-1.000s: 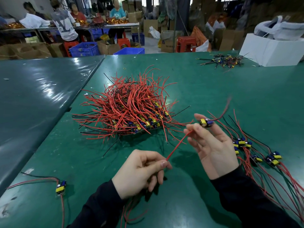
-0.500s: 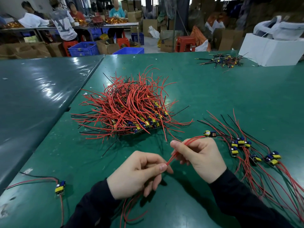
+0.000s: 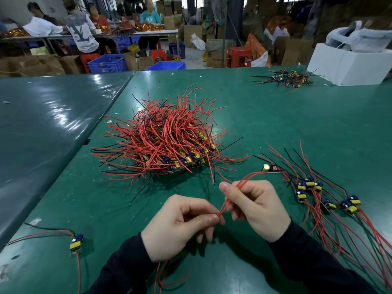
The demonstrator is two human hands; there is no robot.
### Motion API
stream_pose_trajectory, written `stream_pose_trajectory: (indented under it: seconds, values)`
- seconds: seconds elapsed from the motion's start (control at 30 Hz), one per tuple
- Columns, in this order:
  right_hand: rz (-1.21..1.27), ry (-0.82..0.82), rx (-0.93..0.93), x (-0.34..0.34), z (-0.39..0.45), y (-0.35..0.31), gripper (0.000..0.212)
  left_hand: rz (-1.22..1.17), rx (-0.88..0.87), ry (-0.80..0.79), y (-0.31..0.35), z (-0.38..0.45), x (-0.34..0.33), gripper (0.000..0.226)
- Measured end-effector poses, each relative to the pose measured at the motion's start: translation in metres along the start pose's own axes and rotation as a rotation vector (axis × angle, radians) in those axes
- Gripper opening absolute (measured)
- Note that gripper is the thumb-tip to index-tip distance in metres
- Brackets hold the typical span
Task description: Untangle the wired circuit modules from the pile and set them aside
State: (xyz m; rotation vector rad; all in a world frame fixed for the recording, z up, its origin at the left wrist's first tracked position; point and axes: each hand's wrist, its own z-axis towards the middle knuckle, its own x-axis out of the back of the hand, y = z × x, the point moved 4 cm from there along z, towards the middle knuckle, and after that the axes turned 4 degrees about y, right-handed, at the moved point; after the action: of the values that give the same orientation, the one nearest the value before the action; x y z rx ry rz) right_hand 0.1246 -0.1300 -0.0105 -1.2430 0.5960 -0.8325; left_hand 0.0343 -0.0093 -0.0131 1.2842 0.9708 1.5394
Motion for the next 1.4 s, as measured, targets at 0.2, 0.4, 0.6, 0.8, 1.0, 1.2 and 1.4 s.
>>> stream_pose_trajectory:
  seconds: [0.2,0.4,0.6,0.8,1.0,1.2,1.4]
  values:
    - [0.093,-0.014,-0.023,-0.002,0.000,-0.002,0.038,0.250,-0.226,0.191,0.008,0.000,0.002,0.018]
    - [0.024,0.029,0.054,0.002,0.000,-0.001,0.043,0.179,-0.214,0.210,0.008,0.000,-0.001,0.021]
    - [0.088,0.075,0.064,0.002,0.000,-0.002,0.038,0.110,-0.149,0.169,0.009,0.001,0.005,0.014]
    - [0.149,0.006,0.049,-0.007,-0.005,0.000,0.039,0.121,-0.132,0.379,0.002,0.001,0.008,0.016]
    - [0.148,0.078,0.072,-0.005,-0.005,0.002,0.037,0.078,-0.114,0.359,0.001,0.003,0.007,0.017]
    - [0.095,0.160,0.095,0.002,-0.001,-0.001,0.037,-0.067,-0.161,0.279,0.007,0.001,0.006,0.015]
    - [0.068,0.171,0.133,0.002,-0.002,-0.003,0.040,-0.149,-0.150,0.243,0.006,0.002,0.003,0.014]
